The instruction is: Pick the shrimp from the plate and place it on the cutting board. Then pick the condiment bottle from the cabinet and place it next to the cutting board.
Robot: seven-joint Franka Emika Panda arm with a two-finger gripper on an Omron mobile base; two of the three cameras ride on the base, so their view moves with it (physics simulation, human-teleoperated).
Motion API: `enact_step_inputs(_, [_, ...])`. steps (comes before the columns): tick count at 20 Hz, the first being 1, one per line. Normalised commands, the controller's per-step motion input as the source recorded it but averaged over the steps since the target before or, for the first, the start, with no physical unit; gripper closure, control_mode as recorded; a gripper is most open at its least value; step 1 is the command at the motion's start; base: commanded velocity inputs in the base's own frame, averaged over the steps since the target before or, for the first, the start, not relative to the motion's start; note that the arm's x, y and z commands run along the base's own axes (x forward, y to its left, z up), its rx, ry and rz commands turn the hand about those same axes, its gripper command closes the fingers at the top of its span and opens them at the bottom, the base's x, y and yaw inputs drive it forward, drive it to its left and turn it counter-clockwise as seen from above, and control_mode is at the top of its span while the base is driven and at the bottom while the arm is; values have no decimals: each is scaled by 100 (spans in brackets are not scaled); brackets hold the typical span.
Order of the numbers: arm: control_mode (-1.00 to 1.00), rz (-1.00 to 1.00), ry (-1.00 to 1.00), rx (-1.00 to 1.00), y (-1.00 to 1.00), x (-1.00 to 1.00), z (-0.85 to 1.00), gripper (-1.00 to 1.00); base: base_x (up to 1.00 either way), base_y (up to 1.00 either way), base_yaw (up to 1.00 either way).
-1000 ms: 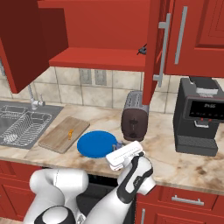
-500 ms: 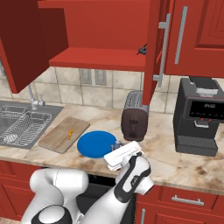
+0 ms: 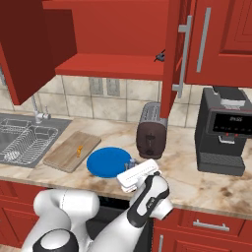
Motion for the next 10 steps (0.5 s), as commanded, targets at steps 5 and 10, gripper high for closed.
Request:
enact_step_inputs(5, [-100,0,-1,0,0,0,-12,100,0,0,0])
enact_step_inputs(10, [-100,0,-2,0,6,0,-11,100,0,0,0])
